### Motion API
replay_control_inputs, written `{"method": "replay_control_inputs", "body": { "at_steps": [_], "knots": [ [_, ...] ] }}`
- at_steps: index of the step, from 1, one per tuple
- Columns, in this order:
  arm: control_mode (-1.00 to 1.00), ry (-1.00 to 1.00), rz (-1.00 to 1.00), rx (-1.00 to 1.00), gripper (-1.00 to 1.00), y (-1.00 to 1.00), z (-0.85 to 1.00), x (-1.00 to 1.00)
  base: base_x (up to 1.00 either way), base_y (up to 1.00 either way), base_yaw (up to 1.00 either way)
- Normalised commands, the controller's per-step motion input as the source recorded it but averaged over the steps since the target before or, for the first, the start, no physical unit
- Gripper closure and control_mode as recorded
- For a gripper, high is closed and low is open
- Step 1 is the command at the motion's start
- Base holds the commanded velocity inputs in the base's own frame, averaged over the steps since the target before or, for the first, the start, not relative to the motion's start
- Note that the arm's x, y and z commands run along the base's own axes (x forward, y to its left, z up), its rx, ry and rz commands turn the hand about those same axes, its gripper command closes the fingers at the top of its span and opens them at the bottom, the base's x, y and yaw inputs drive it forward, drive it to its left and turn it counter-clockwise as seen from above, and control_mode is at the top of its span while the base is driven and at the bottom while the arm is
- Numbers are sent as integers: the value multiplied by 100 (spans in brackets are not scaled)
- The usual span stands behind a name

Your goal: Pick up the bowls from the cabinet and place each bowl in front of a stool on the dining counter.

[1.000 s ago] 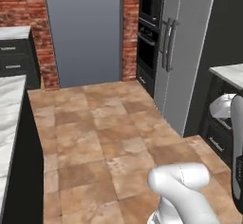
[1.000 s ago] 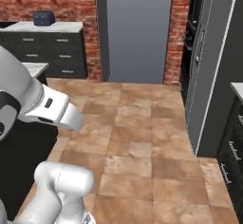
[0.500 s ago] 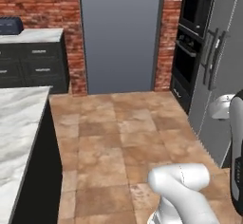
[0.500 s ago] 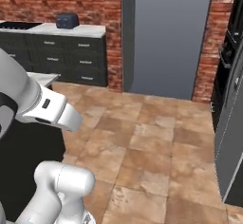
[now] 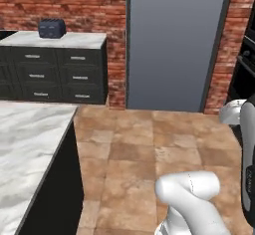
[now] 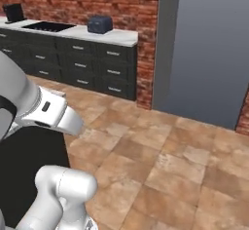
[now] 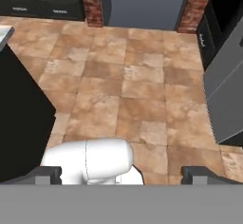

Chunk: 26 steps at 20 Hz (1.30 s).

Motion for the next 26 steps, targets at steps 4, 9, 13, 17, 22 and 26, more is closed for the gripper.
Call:
{"method": "replay_control_inputs", "body": {
  "at_steps": [4,9,13,17,22,26],
  "knots": [
    [100,0,0,0,-100,0,0,0,100,-80,34],
    [100,0,0,0,-100,0,0,0,100,-83,35],
    [100,0,0,0,-100,0,0,0,100,-84,35],
    [100,0,0,0,-100,0,0,0,100,-80,40],
    [100,0,0,0,-100,0,0,0,100,-49,52],
    [100,0,0,0,-100,0,0,0,100,-33,58]
  ]
}}
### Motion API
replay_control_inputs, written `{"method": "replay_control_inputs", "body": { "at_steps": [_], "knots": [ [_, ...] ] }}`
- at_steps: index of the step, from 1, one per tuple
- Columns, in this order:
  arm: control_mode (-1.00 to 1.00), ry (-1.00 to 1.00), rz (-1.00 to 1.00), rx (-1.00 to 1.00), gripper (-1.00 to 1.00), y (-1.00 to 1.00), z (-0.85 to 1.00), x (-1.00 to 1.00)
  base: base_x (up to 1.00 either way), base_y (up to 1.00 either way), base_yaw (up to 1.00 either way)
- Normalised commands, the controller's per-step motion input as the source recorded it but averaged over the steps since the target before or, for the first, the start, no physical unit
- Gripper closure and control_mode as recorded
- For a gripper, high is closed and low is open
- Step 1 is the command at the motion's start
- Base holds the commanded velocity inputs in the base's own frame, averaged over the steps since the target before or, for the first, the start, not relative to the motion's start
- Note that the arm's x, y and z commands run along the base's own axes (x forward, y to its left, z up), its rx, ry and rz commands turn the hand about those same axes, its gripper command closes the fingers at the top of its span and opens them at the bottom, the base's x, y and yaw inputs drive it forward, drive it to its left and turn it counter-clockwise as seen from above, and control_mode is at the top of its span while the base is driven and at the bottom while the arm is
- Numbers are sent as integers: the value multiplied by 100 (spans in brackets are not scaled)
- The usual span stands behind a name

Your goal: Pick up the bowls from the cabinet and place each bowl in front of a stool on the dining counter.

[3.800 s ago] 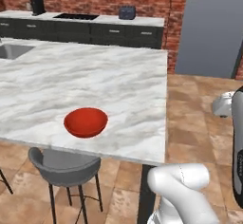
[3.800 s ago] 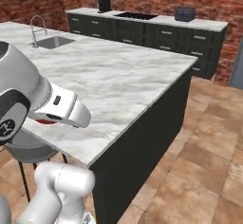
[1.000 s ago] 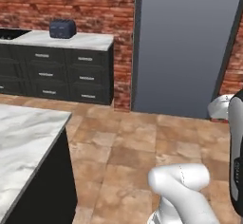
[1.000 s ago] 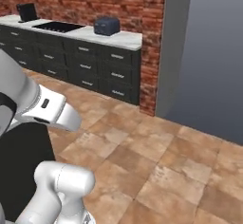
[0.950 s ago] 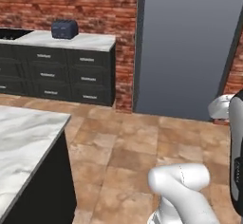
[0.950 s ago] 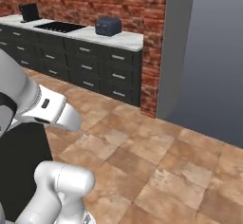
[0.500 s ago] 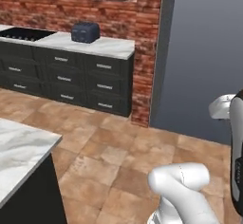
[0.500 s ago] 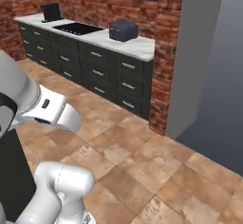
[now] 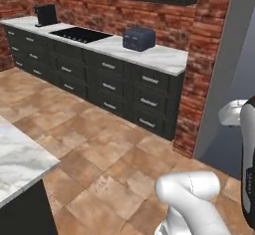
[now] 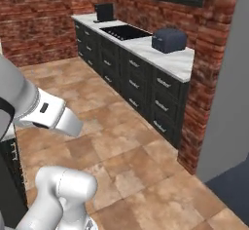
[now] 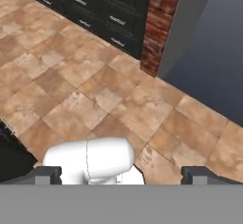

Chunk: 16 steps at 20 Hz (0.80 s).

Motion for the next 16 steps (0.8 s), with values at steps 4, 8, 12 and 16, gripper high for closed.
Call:
{"method": "replay_control_inputs", "body": {
  "at_steps": [4,8,12,16],
  "knots": [
    [100,0,0,0,-100,0,0,0,100,-16,64],
    [100,0,0,0,-100,0,0,0,100,-16,64],
    [100,0,0,0,-100,0,0,0,100,-30,62],
    [100,0,0,0,-100,0,0,0,100,-59,54]
  ]
}}
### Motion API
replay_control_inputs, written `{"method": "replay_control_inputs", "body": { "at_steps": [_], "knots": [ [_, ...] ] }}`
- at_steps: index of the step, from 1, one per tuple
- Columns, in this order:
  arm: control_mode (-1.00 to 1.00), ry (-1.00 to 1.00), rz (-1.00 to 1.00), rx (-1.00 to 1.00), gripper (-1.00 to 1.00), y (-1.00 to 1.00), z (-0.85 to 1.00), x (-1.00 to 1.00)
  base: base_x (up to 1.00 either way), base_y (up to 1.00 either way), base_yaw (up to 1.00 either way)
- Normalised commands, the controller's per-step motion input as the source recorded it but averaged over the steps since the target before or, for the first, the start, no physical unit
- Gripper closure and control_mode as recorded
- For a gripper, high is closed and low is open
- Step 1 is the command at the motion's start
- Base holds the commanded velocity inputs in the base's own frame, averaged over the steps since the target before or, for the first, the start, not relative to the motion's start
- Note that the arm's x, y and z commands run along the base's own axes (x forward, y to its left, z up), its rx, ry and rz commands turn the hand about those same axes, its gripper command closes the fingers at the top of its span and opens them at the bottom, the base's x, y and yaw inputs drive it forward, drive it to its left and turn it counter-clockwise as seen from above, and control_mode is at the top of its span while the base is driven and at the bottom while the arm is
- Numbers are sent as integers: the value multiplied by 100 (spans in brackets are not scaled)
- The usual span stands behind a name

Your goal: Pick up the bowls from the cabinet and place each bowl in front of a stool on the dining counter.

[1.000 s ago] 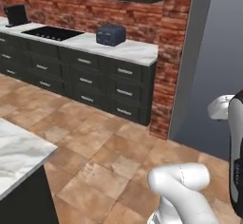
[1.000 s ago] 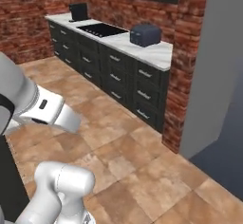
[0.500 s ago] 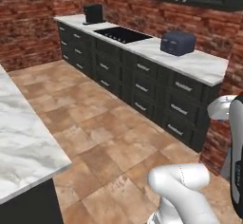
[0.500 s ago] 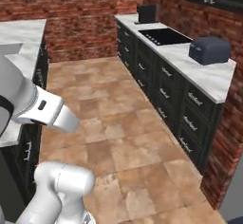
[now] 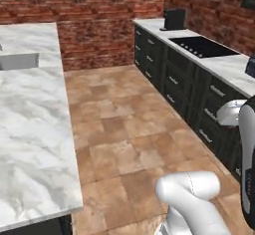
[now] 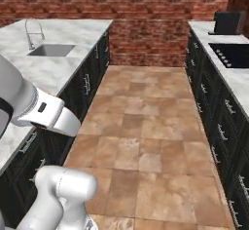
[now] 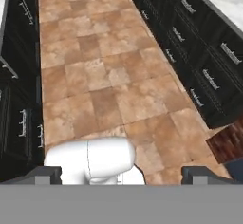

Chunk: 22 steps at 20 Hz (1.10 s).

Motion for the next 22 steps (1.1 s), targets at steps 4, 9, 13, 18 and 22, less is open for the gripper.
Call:
{"method": "replay_control_inputs", "body": {
  "at_steps": [4,9,13,18,22],
  "knots": [
    [100,0,0,0,-100,0,0,0,100,-38,53],
    [100,0,0,0,-100,0,0,0,100,-48,41],
    [100,0,0,0,-100,0,0,0,100,-70,9],
    [100,0,0,0,-100,0,0,0,100,-63,0],
    [100,0,0,0,-100,0,0,0,100,-32,0]
  ]
}}
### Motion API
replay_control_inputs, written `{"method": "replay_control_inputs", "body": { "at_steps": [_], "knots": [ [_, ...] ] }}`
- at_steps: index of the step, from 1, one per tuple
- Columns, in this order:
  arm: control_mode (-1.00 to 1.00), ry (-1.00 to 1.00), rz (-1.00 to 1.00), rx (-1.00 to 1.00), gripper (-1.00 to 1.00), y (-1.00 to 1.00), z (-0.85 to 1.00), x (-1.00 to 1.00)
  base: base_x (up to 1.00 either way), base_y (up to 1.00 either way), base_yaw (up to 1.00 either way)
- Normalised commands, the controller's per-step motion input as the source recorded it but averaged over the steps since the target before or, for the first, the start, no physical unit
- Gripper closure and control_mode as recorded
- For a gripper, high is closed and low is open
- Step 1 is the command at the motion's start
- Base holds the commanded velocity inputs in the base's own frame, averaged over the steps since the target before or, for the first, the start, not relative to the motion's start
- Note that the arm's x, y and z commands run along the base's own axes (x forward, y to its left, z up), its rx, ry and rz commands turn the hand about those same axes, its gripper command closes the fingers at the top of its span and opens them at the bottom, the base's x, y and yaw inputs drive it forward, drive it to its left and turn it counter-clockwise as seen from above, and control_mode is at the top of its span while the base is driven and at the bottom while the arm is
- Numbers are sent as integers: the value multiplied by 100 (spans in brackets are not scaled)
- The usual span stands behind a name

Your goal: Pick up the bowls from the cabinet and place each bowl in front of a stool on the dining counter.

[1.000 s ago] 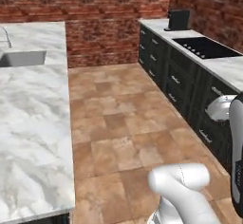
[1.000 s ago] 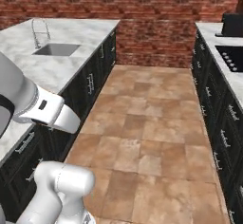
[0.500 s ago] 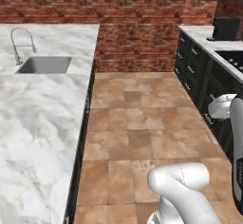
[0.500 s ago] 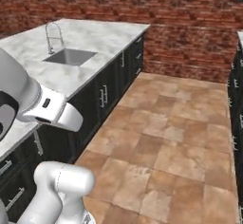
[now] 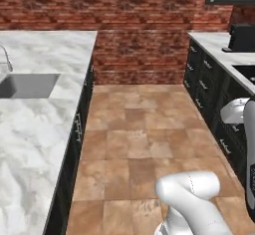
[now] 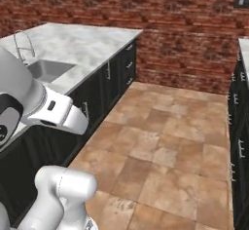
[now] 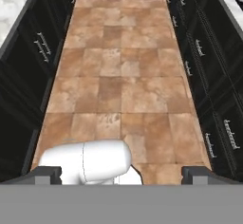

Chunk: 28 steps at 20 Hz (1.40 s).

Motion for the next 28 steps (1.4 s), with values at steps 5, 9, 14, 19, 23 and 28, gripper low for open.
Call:
{"method": "replay_control_inputs", "body": {
  "at_steps": [5,9,14,19,23,28],
  "knots": [
    [100,0,0,0,-100,0,0,0,100,-2,-5],
    [100,0,0,0,-100,0,0,0,100,0,-8],
    [100,0,0,0,-100,0,0,0,100,6,-8],
    [100,0,0,0,-100,0,0,0,100,26,-18],
    [100,0,0,0,-100,0,0,0,100,48,-29],
    [100,0,0,0,-100,0,0,0,100,43,-27]
  ]
}}
